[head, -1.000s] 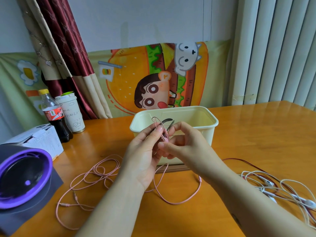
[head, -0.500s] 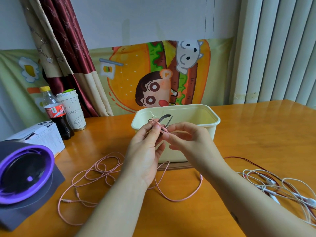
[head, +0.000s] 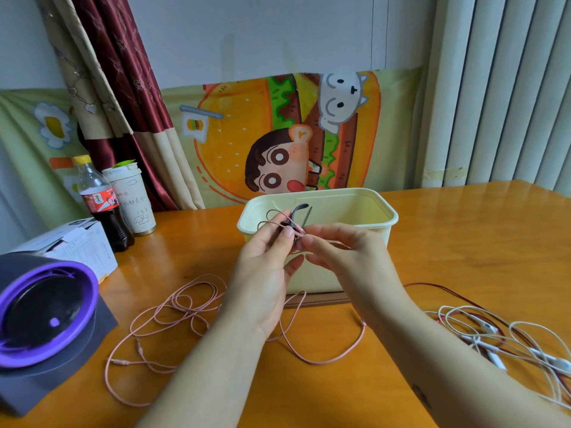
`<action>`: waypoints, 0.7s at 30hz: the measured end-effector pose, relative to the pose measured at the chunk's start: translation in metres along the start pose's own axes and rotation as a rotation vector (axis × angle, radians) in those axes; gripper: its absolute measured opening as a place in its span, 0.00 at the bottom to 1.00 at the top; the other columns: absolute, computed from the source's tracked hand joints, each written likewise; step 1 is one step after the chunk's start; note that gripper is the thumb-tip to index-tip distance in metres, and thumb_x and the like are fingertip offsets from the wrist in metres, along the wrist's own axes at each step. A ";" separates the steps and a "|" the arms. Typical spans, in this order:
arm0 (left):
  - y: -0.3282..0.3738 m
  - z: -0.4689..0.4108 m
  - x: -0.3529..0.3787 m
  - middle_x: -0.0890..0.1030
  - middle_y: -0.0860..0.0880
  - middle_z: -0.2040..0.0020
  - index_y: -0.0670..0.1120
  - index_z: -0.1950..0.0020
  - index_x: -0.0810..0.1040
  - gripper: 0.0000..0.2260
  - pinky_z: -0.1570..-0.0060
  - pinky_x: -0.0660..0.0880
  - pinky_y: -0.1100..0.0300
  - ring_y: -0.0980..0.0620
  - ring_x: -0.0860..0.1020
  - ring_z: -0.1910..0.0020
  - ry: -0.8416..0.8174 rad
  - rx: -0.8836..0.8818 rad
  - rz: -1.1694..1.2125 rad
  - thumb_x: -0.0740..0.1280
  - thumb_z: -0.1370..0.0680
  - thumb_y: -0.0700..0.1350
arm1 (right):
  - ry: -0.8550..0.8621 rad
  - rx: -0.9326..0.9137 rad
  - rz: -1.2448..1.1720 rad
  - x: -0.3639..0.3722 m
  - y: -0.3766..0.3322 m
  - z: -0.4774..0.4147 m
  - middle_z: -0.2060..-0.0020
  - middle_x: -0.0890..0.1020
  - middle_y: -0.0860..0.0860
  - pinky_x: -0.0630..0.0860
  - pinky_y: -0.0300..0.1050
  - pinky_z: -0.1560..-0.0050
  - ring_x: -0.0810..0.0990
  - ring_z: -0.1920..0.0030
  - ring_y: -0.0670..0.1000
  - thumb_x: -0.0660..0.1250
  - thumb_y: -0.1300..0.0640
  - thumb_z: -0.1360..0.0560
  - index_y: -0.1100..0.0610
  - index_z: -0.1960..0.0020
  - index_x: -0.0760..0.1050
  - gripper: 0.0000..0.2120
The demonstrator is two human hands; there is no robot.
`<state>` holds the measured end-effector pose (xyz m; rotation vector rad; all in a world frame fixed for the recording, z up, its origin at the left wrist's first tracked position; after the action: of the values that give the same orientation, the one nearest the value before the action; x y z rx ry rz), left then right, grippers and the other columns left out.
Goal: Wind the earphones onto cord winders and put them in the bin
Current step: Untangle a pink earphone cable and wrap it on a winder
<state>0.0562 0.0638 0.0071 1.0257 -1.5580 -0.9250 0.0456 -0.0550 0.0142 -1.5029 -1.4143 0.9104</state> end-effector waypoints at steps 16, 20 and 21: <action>-0.001 0.002 -0.009 0.85 0.56 0.56 0.52 0.48 0.81 0.07 0.58 0.74 0.67 0.58 0.82 0.51 0.126 -0.026 0.004 0.65 0.20 0.42 | 0.008 -0.085 0.084 0.010 -0.005 0.011 0.62 0.84 0.45 0.80 0.39 0.55 0.84 0.61 0.44 0.74 0.57 0.29 0.47 0.55 0.80 0.06; 0.004 0.003 -0.010 0.86 0.51 0.56 0.49 0.45 0.81 0.07 0.61 0.77 0.68 0.59 0.83 0.58 0.089 -0.037 0.019 0.66 0.21 0.41 | -0.017 -0.083 0.058 0.010 -0.007 0.010 0.63 0.84 0.47 0.80 0.38 0.53 0.84 0.60 0.43 0.73 0.59 0.28 0.45 0.54 0.80 0.09; 0.006 0.003 -0.010 0.86 0.50 0.56 0.48 0.45 0.81 0.07 0.59 0.77 0.67 0.59 0.83 0.58 0.068 -0.038 0.004 0.66 0.21 0.42 | -0.029 -0.082 0.062 0.009 -0.008 0.009 0.64 0.85 0.47 0.80 0.37 0.53 0.84 0.60 0.42 0.72 0.60 0.28 0.45 0.54 0.79 0.10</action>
<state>0.0533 0.0756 0.0083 1.0164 -1.4804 -0.9042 0.0348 -0.0453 0.0190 -1.6088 -1.4481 0.9253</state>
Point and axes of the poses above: each hand's wrist, its own z-axis away from the middle knuckle, its own x-axis out of the palm, y = z × x, the point moved 6 cm from there along -z, towards the middle knuckle
